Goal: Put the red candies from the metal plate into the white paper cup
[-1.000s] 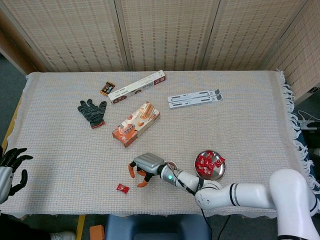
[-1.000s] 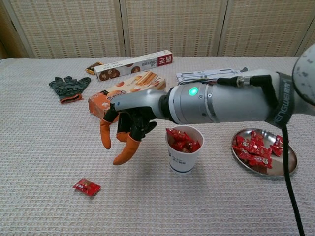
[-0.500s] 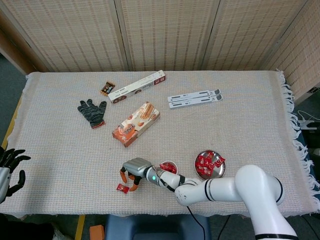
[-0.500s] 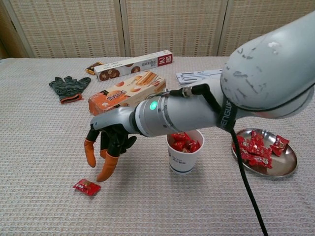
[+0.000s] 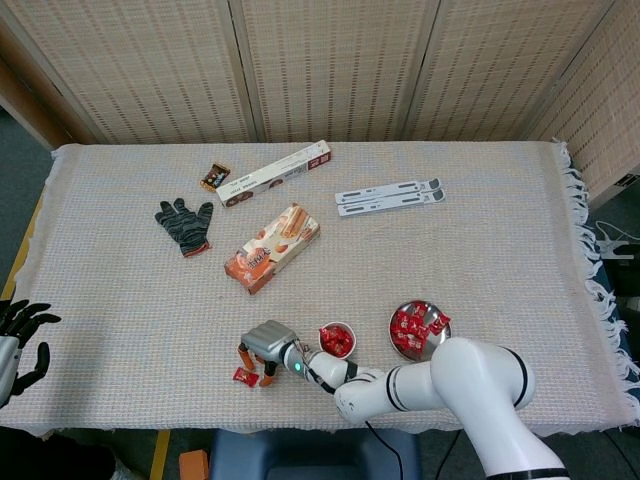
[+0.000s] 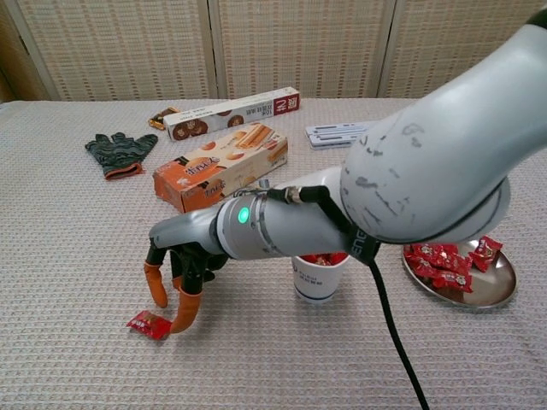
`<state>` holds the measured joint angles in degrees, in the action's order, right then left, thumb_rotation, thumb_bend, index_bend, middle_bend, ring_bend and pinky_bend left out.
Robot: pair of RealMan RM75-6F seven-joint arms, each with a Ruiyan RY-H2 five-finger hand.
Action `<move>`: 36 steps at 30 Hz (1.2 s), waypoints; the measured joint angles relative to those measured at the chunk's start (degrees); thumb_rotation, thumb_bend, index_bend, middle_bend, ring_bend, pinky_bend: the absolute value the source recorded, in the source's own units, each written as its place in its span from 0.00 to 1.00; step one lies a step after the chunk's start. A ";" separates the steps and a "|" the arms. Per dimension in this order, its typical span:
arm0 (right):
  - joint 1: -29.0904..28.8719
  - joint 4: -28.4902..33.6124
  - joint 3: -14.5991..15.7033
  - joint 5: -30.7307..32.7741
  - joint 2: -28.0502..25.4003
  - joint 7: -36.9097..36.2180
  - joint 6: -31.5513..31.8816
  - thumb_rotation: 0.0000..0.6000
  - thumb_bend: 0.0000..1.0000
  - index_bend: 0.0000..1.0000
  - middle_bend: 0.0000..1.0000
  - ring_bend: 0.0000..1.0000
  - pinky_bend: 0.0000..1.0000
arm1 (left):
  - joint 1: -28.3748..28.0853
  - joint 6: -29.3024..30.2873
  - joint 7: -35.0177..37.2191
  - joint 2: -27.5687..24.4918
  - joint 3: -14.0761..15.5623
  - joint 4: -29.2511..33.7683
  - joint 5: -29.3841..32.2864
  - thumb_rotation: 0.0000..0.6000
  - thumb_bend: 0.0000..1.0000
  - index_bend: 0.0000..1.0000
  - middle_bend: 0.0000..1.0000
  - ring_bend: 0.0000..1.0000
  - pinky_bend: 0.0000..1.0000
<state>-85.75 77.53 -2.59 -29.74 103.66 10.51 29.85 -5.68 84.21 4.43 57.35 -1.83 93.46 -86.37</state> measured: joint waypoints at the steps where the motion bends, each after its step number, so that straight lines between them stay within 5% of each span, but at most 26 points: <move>1: -0.09 -0.22 0.05 0.27 0.35 0.30 0.31 1.00 0.09 0.54 0.92 0.80 1.00 | -0.05 -0.12 -0.07 -0.18 -0.01 0.16 0.02 1.00 0.62 0.30 0.18 0.09 0.30; 36: 2.38 -11.11 -4.05 -4.89 8.51 -0.21 -3.73 1.00 0.10 0.52 0.92 0.80 1.00 | -1.46 -2.64 3.15 0.07 -1.19 -2.82 1.95 1.00 0.62 0.31 0.18 0.09 0.30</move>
<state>-83.36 66.42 -6.63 -34.63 112.17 10.30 26.12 -7.14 81.56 7.58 57.42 -3.02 90.64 -84.41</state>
